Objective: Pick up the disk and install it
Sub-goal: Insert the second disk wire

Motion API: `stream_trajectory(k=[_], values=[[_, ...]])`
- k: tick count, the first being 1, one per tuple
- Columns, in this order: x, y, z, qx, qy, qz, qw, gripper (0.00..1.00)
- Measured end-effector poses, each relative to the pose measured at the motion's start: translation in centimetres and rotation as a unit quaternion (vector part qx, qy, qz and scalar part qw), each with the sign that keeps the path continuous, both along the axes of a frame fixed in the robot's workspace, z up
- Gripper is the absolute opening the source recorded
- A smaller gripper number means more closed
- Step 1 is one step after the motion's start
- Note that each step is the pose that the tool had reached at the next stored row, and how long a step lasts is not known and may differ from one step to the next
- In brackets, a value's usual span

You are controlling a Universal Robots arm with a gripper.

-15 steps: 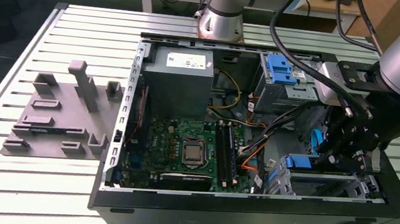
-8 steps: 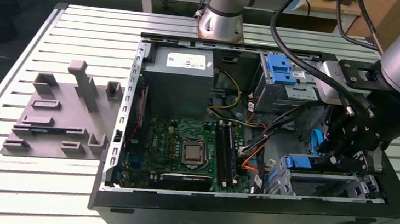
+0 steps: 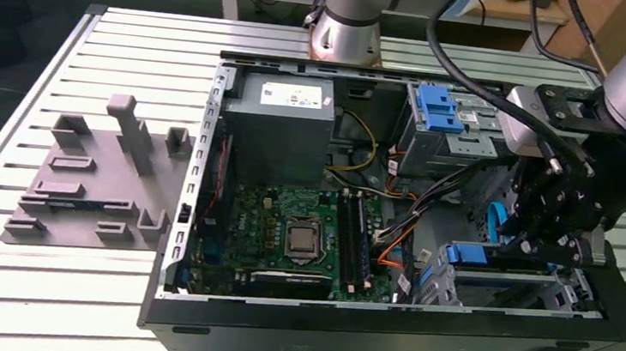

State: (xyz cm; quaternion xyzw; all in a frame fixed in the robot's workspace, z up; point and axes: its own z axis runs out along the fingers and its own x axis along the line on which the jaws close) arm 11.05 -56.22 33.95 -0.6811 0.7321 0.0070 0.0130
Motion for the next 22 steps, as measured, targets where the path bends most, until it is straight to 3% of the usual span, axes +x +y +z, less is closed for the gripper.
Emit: stream_trajectory(k=[9, 13, 15, 17, 22], values=[[0.00, 0.00, 0.77, 0.0000, 0.0021, 0.000, 1.0000, 0.29], [0.00, 0.00, 0.80, 0.0000, 0.0023, 0.000, 1.0000, 0.28], [0.00, 0.00, 0.81, -0.0001, 0.0024, 0.000, 1.0000, 0.15], [0.00, 0.00, 0.81, -0.0001, 0.0024, 0.000, 1.0000, 0.11], [0.00, 0.00, 0.81, 0.0000, 0.0024, 0.000, 1.0000, 0.11]])
